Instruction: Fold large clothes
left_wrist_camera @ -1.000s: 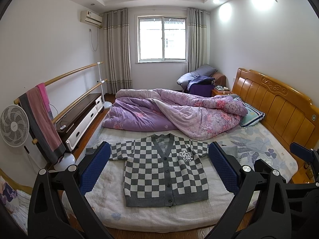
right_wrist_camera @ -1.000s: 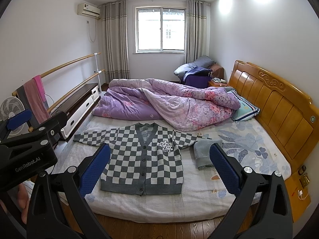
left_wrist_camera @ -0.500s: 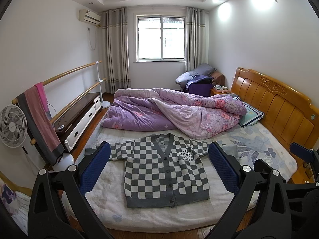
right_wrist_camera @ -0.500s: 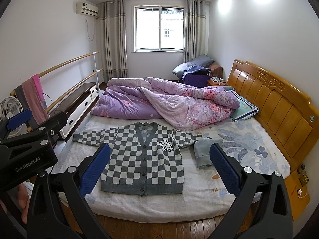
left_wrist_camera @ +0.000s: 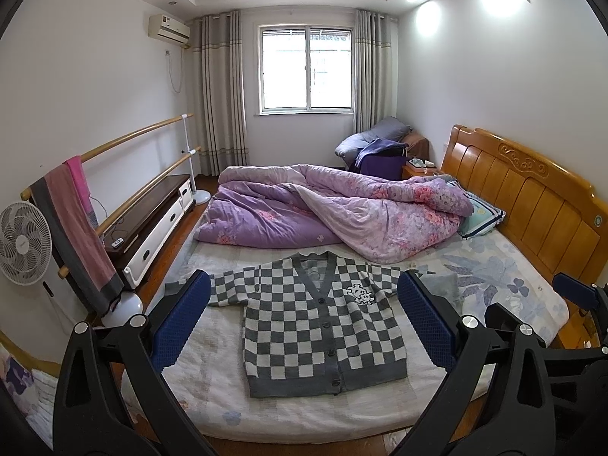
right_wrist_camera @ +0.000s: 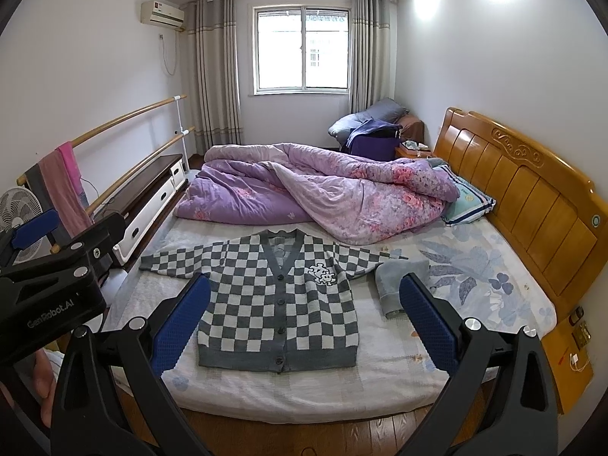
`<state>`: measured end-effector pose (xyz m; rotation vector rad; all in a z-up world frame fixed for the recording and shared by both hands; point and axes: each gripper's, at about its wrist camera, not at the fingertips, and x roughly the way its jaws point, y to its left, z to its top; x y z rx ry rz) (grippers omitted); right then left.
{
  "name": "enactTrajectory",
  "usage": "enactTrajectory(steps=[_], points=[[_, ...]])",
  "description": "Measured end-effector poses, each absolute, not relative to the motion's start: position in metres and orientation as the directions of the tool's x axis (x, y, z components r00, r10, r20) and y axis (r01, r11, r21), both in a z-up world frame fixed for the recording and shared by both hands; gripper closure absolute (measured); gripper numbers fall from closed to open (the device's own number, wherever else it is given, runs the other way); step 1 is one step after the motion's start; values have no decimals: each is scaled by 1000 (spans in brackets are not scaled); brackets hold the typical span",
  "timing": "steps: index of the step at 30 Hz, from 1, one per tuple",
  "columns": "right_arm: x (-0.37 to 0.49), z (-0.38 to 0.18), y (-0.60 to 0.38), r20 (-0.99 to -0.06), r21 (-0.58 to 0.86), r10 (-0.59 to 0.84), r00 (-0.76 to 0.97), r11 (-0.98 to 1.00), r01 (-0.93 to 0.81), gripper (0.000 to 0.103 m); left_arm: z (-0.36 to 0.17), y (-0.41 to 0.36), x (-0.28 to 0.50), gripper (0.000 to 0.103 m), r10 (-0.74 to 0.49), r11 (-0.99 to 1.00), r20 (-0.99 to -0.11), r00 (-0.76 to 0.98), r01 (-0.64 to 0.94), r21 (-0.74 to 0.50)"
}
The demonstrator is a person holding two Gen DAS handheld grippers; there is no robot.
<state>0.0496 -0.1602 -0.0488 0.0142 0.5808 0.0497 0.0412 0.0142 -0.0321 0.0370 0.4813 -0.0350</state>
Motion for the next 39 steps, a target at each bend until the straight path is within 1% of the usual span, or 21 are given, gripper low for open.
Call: enactTrajectory(steps=[12,17,29,39], points=[[73,-63,-146,-586,38,53,809,999,-38,7,-41,36,64,5,-9,999,-511,859,27,27],[100,-72,-151,-603,41,72,795,997,-60,7,-46,27,83,5,16,999,-526,850,0,32],[171,-91,-182,-632,53,170,756,983,-176,7,-54,-8,143,5,107,993,-556,824,-111,26],[219,-117,-181,-680,87,212,702,974,-209,7,-77,-9,198,5,149,988,-613,776,-146,55]])
